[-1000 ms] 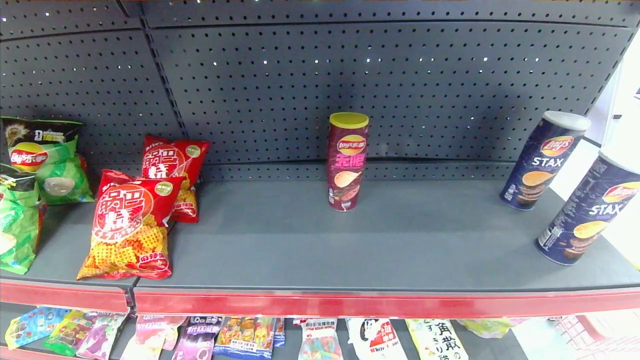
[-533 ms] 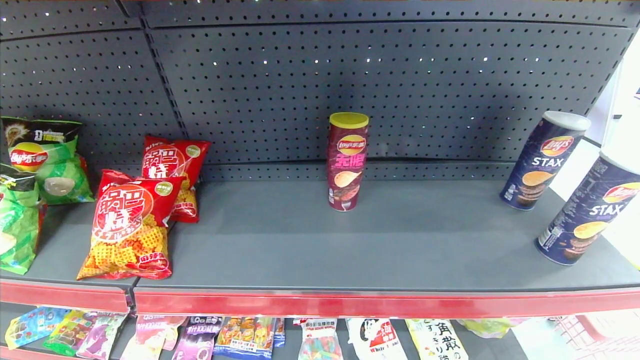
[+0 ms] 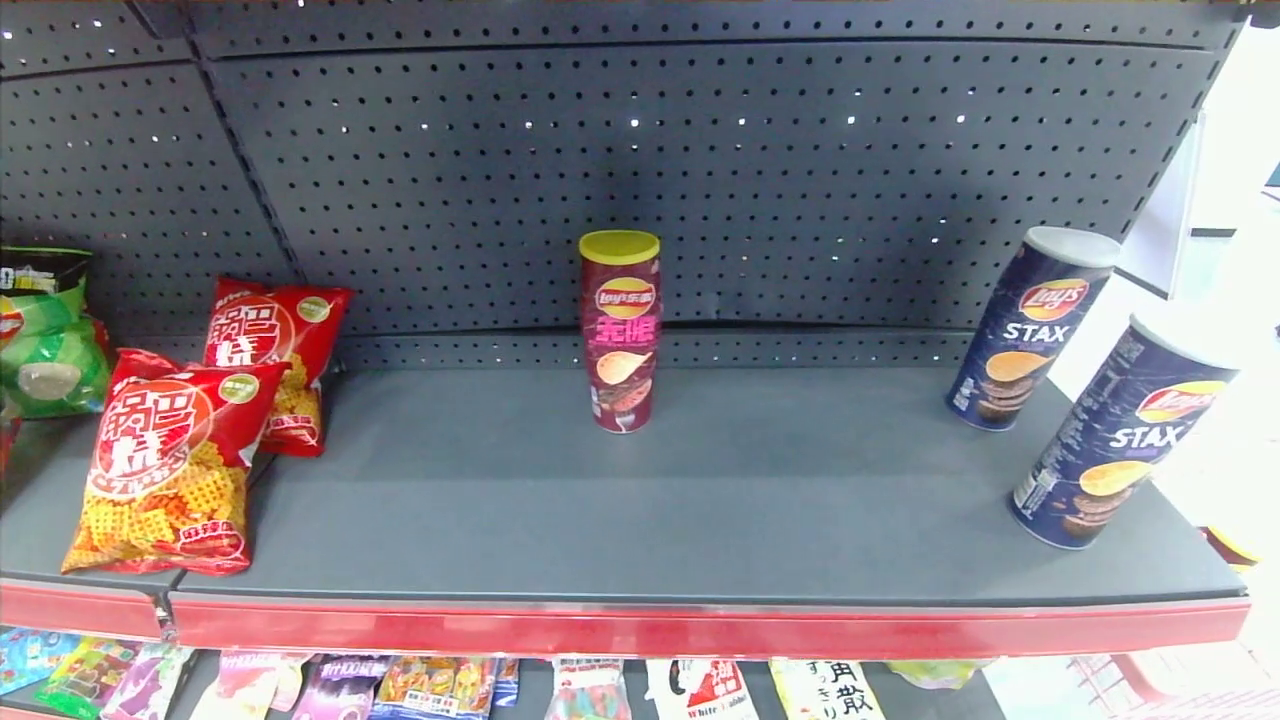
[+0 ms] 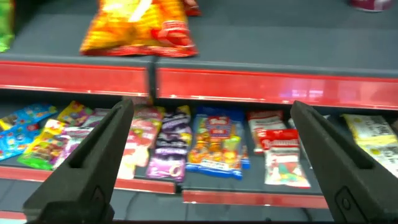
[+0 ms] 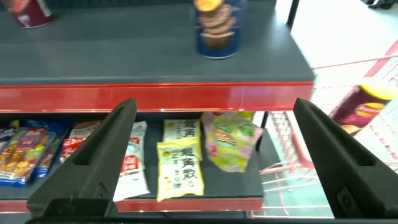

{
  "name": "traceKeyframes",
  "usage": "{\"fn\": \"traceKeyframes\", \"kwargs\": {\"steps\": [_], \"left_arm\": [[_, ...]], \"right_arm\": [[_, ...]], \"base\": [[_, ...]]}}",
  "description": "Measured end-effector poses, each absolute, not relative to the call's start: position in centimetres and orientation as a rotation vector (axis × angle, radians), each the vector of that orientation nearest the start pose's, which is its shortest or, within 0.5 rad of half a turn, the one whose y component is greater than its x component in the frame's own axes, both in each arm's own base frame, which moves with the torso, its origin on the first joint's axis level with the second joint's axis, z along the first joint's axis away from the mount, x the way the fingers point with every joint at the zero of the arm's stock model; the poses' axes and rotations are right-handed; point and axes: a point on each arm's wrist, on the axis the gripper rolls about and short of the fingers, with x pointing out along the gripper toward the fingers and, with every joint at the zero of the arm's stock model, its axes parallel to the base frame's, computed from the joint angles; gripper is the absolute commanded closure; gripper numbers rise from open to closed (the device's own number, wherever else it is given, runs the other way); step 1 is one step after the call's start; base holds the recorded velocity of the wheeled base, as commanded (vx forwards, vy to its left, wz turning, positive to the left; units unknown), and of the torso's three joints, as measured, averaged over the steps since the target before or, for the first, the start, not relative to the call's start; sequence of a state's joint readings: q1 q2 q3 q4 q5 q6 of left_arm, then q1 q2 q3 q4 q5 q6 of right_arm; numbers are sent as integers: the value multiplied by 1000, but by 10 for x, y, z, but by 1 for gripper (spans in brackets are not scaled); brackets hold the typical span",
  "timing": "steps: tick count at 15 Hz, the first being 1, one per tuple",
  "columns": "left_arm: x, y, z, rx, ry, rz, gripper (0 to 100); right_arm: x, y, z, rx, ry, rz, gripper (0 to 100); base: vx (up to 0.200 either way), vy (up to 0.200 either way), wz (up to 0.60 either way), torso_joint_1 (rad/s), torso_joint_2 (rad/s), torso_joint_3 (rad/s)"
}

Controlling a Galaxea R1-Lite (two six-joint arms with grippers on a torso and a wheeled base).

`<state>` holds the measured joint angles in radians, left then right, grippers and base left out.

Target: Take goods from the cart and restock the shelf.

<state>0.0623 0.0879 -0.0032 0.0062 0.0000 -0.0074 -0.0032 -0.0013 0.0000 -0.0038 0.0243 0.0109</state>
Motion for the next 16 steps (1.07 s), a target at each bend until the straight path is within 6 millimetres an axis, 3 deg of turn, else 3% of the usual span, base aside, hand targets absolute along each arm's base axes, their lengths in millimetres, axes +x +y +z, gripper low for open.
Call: {"fn": "traceKeyframes", "kwargs": {"steps": [16], "left_arm": [[-16,-1,78,-10,90,63,0]], "right_arm": [[-23,1,76,11,-5,21,0]], "base": [[0,-200,0,3,4,3]]}}
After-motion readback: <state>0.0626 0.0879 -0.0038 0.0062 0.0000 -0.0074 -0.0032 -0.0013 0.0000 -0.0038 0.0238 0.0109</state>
